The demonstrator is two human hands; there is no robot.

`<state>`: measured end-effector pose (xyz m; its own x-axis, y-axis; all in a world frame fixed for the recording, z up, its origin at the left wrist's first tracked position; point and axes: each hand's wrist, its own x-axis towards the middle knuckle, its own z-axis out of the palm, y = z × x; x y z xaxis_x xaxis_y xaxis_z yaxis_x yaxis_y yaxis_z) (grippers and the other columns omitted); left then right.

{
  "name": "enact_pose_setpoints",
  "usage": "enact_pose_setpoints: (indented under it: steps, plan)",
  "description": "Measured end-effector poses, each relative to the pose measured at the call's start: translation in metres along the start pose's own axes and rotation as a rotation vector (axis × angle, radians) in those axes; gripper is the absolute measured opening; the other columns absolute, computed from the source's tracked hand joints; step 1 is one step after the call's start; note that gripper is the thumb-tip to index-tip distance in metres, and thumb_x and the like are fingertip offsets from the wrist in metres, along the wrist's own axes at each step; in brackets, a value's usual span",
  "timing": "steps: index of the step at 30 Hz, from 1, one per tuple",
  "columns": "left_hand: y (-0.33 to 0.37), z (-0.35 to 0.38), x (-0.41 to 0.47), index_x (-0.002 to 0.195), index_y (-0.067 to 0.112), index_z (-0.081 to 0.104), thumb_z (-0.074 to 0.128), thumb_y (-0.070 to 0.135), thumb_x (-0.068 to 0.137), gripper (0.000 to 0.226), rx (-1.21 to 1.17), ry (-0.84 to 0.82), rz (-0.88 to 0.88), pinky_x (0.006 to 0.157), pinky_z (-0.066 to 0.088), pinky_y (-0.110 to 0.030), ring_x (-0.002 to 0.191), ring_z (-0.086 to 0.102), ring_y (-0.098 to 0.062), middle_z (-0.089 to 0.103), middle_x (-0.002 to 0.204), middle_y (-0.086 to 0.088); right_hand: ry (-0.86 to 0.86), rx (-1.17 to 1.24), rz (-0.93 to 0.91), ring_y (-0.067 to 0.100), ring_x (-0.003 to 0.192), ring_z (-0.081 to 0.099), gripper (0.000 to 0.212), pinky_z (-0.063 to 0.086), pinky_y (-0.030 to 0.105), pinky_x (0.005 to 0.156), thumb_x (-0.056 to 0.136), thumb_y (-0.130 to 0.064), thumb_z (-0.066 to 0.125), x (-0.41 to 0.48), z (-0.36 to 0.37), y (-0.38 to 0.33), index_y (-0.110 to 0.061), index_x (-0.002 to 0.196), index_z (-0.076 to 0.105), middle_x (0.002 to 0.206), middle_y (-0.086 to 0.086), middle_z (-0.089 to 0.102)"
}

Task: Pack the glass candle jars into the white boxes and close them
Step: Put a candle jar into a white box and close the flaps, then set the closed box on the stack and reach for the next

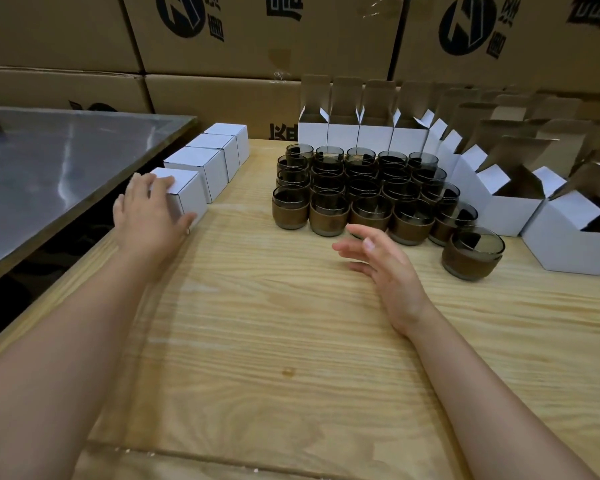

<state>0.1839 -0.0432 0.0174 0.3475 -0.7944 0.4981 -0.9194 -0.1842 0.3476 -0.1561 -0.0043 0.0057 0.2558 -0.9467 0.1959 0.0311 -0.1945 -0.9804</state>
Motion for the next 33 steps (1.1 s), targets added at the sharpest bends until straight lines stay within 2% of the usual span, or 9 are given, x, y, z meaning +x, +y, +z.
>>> enact_pose_setpoints:
  steps: [9, 15, 18, 20, 22, 25, 27, 30, 33]
  plan:
    - [0.003, 0.01, 0.017, 0.145, 0.018, 0.032, 0.066, 0.039, 0.086, 0.072, -0.029, -0.081, -0.031, 0.115, 0.019, -0.05, 0.148, -0.001, -0.019, 0.022, 0.157, -0.003, -0.012, -0.006, 0.012, 0.017, 0.11, 0.061, 0.038, 0.042, 0.044, 0.103, 0.085, -0.038, 0.047, 0.002, 0.0, 0.002, -0.025, 0.119, 0.059, 0.108, 0.003, 0.07]
    - [0.025, 0.004, 0.002, 0.152, 0.012, -0.005, 0.064, 0.056, 0.081, 0.108, -0.056, -0.009, -0.069, 0.117, 0.005, -0.045, 0.147, -0.012, -0.027, -0.01, 0.16, -0.012, -0.015, -0.005, 0.029, 0.016, 0.106, 0.063, 0.038, 0.044, 0.037, 0.101, 0.083, -0.038, 0.05, 0.002, 0.001, 0.001, -0.025, 0.118, 0.06, 0.105, 0.002, 0.071]
    - [0.062, 0.0, -0.013, 0.147, 0.013, 0.022, 0.059, 0.049, 0.087, 0.078, -0.246, -0.008, -0.133, 0.108, 0.027, -0.043, 0.138, 0.026, -0.031, 0.033, 0.147, -0.012, -0.018, -0.013, 0.041, 0.016, 0.104, 0.064, 0.039, 0.046, 0.033, 0.097, 0.082, -0.036, 0.054, 0.001, 0.001, 0.0, -0.021, 0.118, 0.06, 0.103, 0.001, 0.071]
    - [0.094, -0.001, -0.035, 0.122, 0.018, 0.051, 0.057, 0.037, 0.089, 0.039, -0.53, -0.061, -0.239, 0.08, 0.044, -0.034, 0.106, 0.057, -0.023, 0.062, 0.108, 0.0, -0.018, -0.014, 0.05, 0.016, 0.101, 0.065, 0.032, 0.048, 0.029, 0.093, 0.088, -0.03, 0.056, 0.001, 0.001, -0.001, -0.017, 0.117, 0.061, 0.1, 0.001, 0.072]
    - [0.127, 0.005, -0.064, 0.089, 0.026, 0.057, 0.054, 0.027, 0.087, 0.004, -0.763, -0.124, -0.365, 0.063, 0.046, -0.029, 0.078, 0.065, -0.019, 0.065, 0.079, 0.006, -0.008, -0.019, 0.054, 0.015, 0.097, 0.065, 0.025, 0.05, 0.026, 0.089, 0.094, -0.02, 0.054, 0.0, 0.001, -0.001, -0.013, 0.116, 0.062, 0.099, 0.002, 0.072]
    - [0.16, 0.017, -0.1, 0.075, 0.028, 0.054, 0.054, 0.018, 0.086, 0.014, -0.871, -0.167, -0.436, 0.056, 0.046, -0.02, 0.063, 0.06, -0.015, 0.062, 0.066, 0.007, 0.009, -0.013, 0.05, 0.013, 0.091, 0.065, 0.023, 0.052, 0.023, 0.085, 0.094, -0.014, 0.052, -0.001, 0.002, -0.001, -0.009, 0.115, 0.062, 0.098, 0.005, 0.071]
    - [0.165, 0.021, -0.112, 0.075, 0.028, 0.054, 0.054, 0.018, 0.085, 0.015, -0.782, -0.169, -0.38, 0.048, 0.037, -0.014, 0.058, 0.055, -0.007, 0.058, 0.062, 0.009, 0.023, -0.022, 0.044, 0.015, 0.09, 0.065, 0.022, 0.052, 0.023, 0.083, 0.095, -0.011, 0.051, -0.002, 0.002, -0.002, -0.008, 0.114, 0.062, 0.098, 0.006, 0.07]
    - [0.163, 0.021, -0.113, 0.08, 0.024, 0.055, 0.053, 0.016, 0.086, 0.01, -0.713, -0.169, -0.324, 0.052, 0.035, -0.021, 0.06, 0.052, -0.007, 0.056, 0.061, 0.008, 0.093, -0.032, 0.0, 0.016, 0.085, 0.065, 0.02, 0.051, 0.028, 0.081, 0.096, -0.008, 0.049, -0.009, 0.002, -0.007, -0.008, 0.107, 0.065, 0.093, 0.005, 0.07]
    - [0.162, 0.022, -0.111, 0.084, 0.019, 0.057, 0.052, 0.017, 0.087, 0.006, -0.674, -0.188, -0.305, 0.055, 0.038, -0.025, 0.064, 0.054, -0.012, 0.056, 0.064, 0.007, 0.327, -0.037, -0.197, 0.015, 0.072, 0.063, 0.021, 0.053, 0.028, 0.07, 0.095, -0.004, 0.049, -0.014, -0.006, -0.026, -0.012, 0.091, 0.068, 0.079, 0.005, 0.069]
